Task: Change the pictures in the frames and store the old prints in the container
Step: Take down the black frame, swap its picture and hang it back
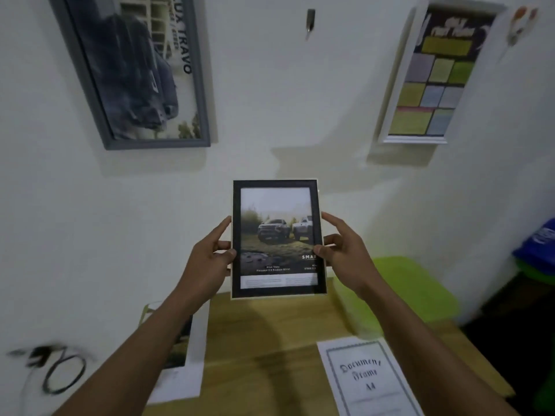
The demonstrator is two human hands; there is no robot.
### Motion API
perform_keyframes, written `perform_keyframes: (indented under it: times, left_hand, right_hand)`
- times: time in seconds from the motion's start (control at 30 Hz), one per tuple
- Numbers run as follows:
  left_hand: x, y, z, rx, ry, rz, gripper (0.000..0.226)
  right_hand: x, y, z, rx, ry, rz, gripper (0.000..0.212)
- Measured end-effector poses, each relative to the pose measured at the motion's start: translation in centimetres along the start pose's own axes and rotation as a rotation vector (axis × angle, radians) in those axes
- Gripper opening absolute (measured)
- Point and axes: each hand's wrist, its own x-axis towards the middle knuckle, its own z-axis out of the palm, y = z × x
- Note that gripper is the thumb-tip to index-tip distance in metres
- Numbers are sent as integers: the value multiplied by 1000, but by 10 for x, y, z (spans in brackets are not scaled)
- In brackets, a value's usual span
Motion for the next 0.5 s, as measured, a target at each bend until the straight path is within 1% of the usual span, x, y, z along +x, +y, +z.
perform_keyframes:
  times: [0.13, 0.23, 0.3, 0.4, 0.5]
  left_hand:
    - [-30, -61, 16, 4, 21, -171, 49]
    - [-51, -103, 25, -25, 88, -312, 34]
    - [-62, -129, 29, -58, 114, -401, 31]
    - [-81, -155, 34, -71, 70, -506, 42]
    - [-101, -166, 33, -93, -84, -523, 59]
  right_hand:
    - [-31, 58, 22, 50, -26, 178, 61]
    - [-48, 97, 40, 86, -53, 309, 61]
    - [-58, 120, 53, 107, -65, 382, 59]
    - [-76, 155, 74, 149, -86, 495, 56]
    - [-86, 188, 91, 165, -96, 593, 53]
